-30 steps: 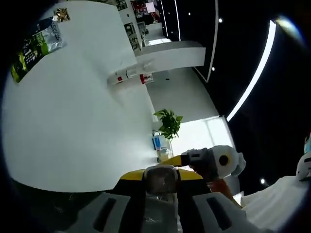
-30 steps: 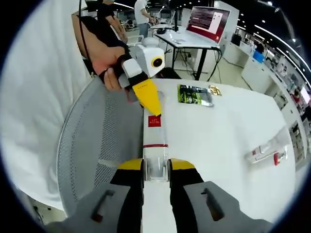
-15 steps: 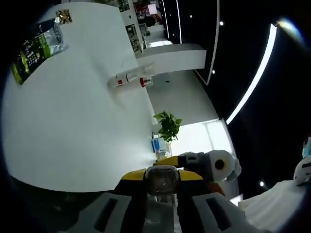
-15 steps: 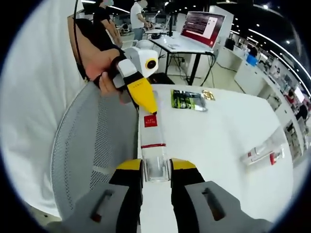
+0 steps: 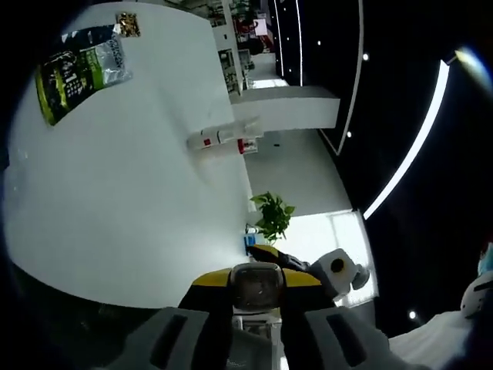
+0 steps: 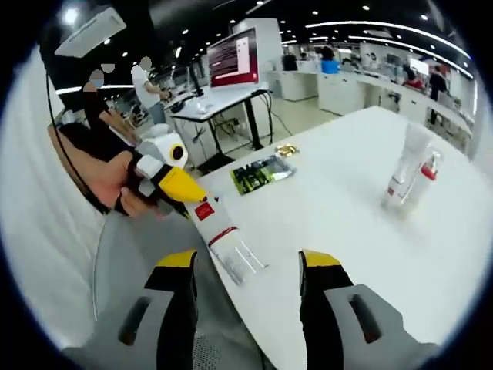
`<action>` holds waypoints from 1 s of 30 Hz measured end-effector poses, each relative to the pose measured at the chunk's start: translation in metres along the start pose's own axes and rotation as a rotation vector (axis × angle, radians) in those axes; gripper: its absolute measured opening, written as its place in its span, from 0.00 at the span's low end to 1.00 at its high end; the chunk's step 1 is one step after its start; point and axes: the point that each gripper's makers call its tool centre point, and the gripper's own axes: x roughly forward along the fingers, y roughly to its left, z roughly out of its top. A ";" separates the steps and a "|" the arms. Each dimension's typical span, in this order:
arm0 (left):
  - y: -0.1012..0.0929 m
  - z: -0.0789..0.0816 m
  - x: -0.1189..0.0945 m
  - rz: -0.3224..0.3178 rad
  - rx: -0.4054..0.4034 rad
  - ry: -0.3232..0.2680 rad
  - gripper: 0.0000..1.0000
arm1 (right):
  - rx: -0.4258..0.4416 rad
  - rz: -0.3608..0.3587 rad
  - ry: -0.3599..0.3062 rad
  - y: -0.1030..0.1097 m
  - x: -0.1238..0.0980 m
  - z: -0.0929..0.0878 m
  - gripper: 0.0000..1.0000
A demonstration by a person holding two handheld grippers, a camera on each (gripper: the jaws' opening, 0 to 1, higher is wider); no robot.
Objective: Arrange the skincare products in the storage area until every visible bottle or jar stands upright without overlapping.
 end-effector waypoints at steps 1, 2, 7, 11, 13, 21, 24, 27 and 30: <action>0.001 0.002 -0.001 0.001 -0.002 -0.004 0.22 | 0.031 0.004 -0.004 0.000 0.001 -0.002 0.54; 0.001 0.002 -0.001 0.003 0.004 -0.010 0.22 | 0.069 0.017 -0.013 0.001 0.002 -0.004 0.56; 0.000 0.003 -0.001 0.003 0.010 -0.014 0.22 | 0.296 0.049 -0.111 0.003 0.006 -0.003 0.63; 0.002 0.006 -0.002 0.005 0.002 -0.026 0.22 | 0.531 0.055 -0.249 -0.006 0.005 0.007 0.68; 0.002 0.008 -0.002 0.003 -0.003 -0.034 0.22 | 0.661 0.076 -0.319 -0.009 0.004 0.011 0.72; 0.002 0.017 -0.005 -0.013 -0.028 -0.081 0.22 | 0.892 0.129 -0.349 -0.003 0.012 0.000 0.62; 0.001 0.019 -0.006 -0.017 -0.025 -0.094 0.22 | 0.975 0.208 -0.388 0.008 0.014 0.008 0.57; 0.000 0.019 -0.005 -0.027 -0.027 -0.093 0.22 | 1.034 0.237 -0.419 0.008 0.017 0.013 0.52; -0.003 0.015 -0.003 -0.033 -0.022 -0.079 0.22 | 1.108 0.278 -0.465 0.010 0.019 0.020 0.44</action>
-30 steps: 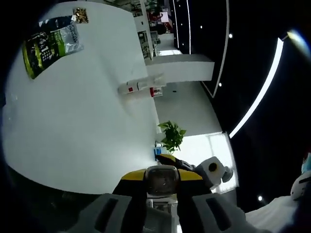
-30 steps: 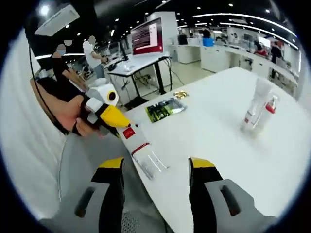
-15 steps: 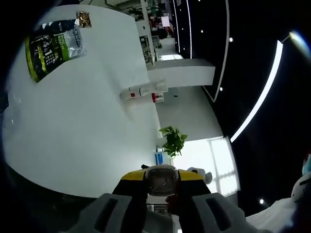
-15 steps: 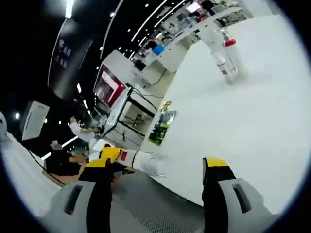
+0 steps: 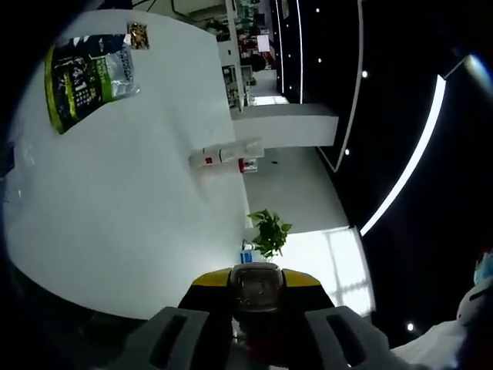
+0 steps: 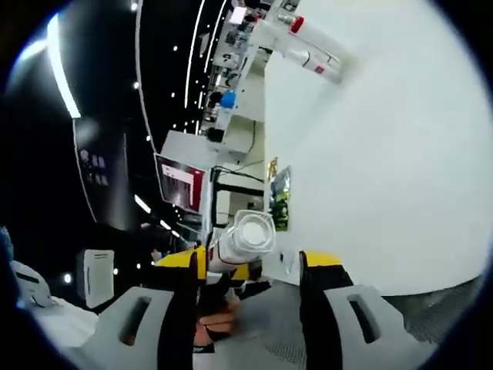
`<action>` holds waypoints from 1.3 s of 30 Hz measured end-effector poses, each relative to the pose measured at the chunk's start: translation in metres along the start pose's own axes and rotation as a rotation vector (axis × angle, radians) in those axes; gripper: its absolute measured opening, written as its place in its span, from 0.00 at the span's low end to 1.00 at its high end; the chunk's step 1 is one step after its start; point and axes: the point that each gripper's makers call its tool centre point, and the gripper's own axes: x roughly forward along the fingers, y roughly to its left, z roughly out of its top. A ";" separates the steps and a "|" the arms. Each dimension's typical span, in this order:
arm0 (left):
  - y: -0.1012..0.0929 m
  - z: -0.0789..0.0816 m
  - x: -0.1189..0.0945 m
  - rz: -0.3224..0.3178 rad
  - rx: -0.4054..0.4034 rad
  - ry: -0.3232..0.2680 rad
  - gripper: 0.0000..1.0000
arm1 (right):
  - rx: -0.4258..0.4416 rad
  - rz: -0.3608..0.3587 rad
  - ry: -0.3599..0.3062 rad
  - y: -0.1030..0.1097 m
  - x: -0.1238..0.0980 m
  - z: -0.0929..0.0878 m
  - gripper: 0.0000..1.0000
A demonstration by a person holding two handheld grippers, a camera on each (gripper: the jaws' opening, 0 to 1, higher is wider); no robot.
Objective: Arrange the skincare products in the storage area until every visible bottle or jar stands upright without overlapping.
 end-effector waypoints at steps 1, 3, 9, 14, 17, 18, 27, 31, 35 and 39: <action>-0.001 -0.003 0.001 0.001 0.006 0.007 0.22 | 0.023 0.001 -0.015 -0.001 0.002 0.001 0.42; -0.003 -0.005 0.002 0.003 0.014 0.015 0.22 | 0.050 0.006 -0.049 -0.003 0.002 0.003 0.33; -0.001 -0.006 0.002 0.008 0.026 0.022 0.22 | 0.119 0.042 -0.094 0.002 0.003 0.005 0.22; -0.002 -0.015 0.006 0.006 0.040 0.063 0.22 | 0.161 0.077 -0.113 0.005 -0.003 0.014 0.19; -0.002 -0.021 0.007 0.001 0.046 0.093 0.23 | 0.156 0.086 -0.097 0.003 -0.008 0.017 0.18; -0.001 -0.024 0.008 -0.002 0.044 0.111 0.23 | 0.145 0.090 -0.078 0.004 -0.010 0.015 0.18; 0.014 -0.069 0.015 0.069 0.296 0.335 0.29 | -0.061 0.050 0.166 0.014 -0.035 0.005 0.17; 0.012 -0.086 0.015 0.049 0.318 0.409 0.29 | -0.062 0.046 0.267 0.015 -0.043 -0.001 0.17; 0.012 -0.096 0.013 0.033 0.333 0.461 0.30 | -0.088 0.042 0.366 0.015 -0.047 -0.014 0.17; 0.012 -0.106 0.013 0.021 0.319 0.506 0.34 | -0.167 0.028 0.524 0.013 -0.049 -0.034 0.17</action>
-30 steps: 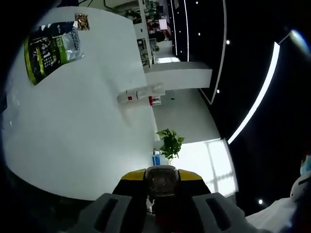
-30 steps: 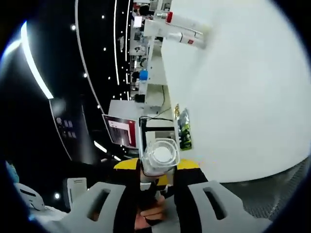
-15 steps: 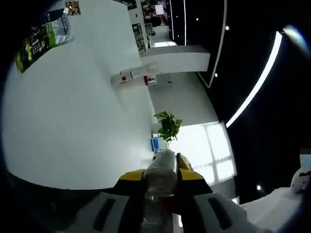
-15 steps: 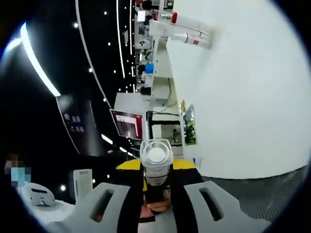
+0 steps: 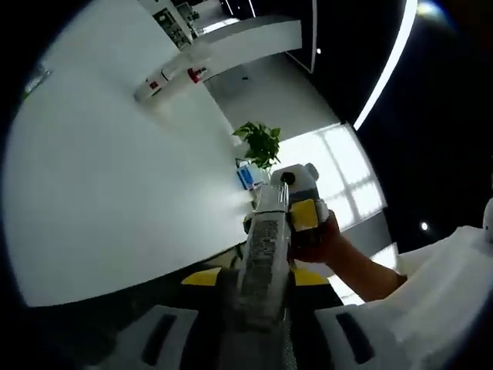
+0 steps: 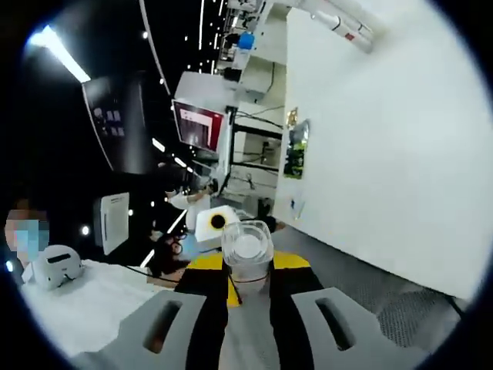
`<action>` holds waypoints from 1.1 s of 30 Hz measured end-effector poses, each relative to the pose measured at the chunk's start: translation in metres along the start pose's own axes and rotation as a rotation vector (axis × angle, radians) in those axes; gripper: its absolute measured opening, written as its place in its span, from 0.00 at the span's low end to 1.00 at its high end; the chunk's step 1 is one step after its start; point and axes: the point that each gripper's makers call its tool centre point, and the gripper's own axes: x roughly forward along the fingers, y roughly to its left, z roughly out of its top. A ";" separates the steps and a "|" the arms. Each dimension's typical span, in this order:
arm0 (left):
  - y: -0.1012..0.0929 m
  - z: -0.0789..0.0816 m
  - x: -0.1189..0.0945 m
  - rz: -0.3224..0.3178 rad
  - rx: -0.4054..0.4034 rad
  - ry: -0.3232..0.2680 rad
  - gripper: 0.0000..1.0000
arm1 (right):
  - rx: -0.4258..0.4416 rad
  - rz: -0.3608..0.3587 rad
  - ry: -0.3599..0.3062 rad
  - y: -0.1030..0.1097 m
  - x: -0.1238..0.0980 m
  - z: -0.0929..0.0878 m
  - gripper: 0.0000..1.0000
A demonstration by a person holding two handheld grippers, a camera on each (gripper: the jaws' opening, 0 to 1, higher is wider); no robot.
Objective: Arrange the skincare products in the storage area until every visible bottle or jar stands upright without overlapping.
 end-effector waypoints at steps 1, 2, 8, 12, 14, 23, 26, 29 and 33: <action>-0.001 -0.001 0.000 -0.007 0.004 0.006 0.34 | -0.022 -0.011 0.032 0.000 0.003 -0.004 0.17; -0.002 -0.002 0.000 -0.012 0.008 0.010 0.34 | -0.027 -0.012 0.045 0.001 0.006 -0.006 0.17; -0.007 -0.016 0.005 -0.031 0.037 0.088 0.31 | -0.059 0.034 0.067 0.012 0.015 -0.002 0.17; -0.010 -0.019 0.004 -0.052 0.030 0.102 0.29 | -0.064 0.034 0.098 0.012 0.016 -0.004 0.17; -0.011 -0.015 0.002 -0.054 0.028 0.085 0.29 | -0.057 0.035 0.081 0.012 0.016 0.000 0.18; -0.004 0.018 -0.011 -0.023 0.013 -0.084 0.25 | -0.123 -0.041 -0.124 0.002 0.025 0.023 0.24; -0.001 0.020 -0.011 -0.006 0.019 -0.098 0.25 | -0.127 -0.055 -0.165 0.002 0.028 0.026 0.25; 0.001 0.025 -0.013 0.017 0.038 -0.125 0.25 | -0.098 -0.055 -0.214 0.001 0.030 0.031 0.26; 0.005 0.034 -0.019 0.041 0.033 -0.178 0.25 | -0.051 -0.078 -0.242 -0.004 0.033 0.032 0.31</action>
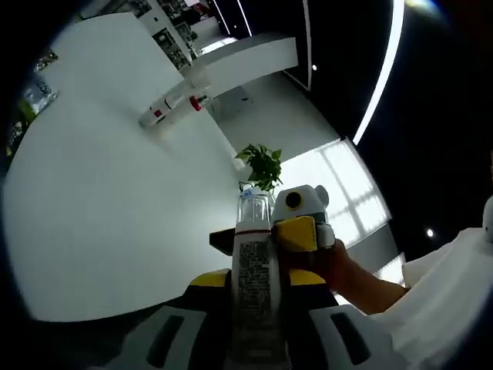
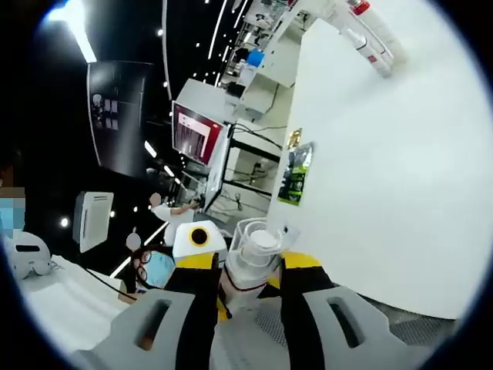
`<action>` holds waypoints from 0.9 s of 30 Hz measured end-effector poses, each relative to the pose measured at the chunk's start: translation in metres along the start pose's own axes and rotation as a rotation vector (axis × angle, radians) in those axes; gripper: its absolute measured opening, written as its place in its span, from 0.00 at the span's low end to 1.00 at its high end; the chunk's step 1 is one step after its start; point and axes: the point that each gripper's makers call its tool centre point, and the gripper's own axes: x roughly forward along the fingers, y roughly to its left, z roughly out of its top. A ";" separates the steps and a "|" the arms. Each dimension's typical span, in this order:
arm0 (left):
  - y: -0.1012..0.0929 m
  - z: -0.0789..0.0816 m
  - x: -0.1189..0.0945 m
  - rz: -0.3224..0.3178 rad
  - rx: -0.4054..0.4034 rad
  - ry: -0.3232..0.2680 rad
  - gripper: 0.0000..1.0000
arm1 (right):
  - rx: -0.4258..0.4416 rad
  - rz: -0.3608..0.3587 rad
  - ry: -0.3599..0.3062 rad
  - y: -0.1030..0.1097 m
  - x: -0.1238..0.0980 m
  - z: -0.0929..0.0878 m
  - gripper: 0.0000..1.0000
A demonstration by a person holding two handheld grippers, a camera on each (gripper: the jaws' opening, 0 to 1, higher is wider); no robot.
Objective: Arrange the skincare products in the storage area until every visible bottle or jar stands upright without overlapping.
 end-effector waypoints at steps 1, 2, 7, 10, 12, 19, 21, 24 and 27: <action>0.001 0.001 -0.001 0.003 -0.002 -0.007 0.25 | 0.011 -0.003 0.000 -0.001 0.000 -0.001 0.32; 0.001 0.001 -0.001 0.002 -0.010 -0.008 0.25 | 0.018 -0.004 -0.001 -0.002 0.000 -0.001 0.32; 0.003 0.005 -0.001 0.019 0.008 -0.028 0.25 | 0.102 -0.009 -0.021 -0.007 0.000 -0.004 0.31; 0.005 0.006 -0.002 0.025 -0.007 -0.032 0.25 | 0.136 -0.007 -0.027 -0.008 0.000 -0.005 0.30; 0.006 0.005 -0.002 0.023 -0.011 -0.025 0.25 | 0.144 -0.011 -0.034 -0.008 0.000 -0.004 0.28; 0.006 -0.017 0.005 0.012 -0.058 0.092 0.25 | 0.082 -0.029 0.008 -0.005 0.008 -0.002 0.23; 0.005 -0.023 0.006 0.002 -0.071 0.123 0.25 | 0.054 -0.028 0.019 0.000 0.013 -0.003 0.23; 0.003 -0.030 0.008 0.008 -0.042 0.158 0.24 | 0.026 -0.018 0.032 0.006 0.021 -0.002 0.22; 0.005 -0.026 0.005 0.009 -0.049 0.147 0.24 | -0.010 -0.019 0.032 0.010 0.029 -0.001 0.22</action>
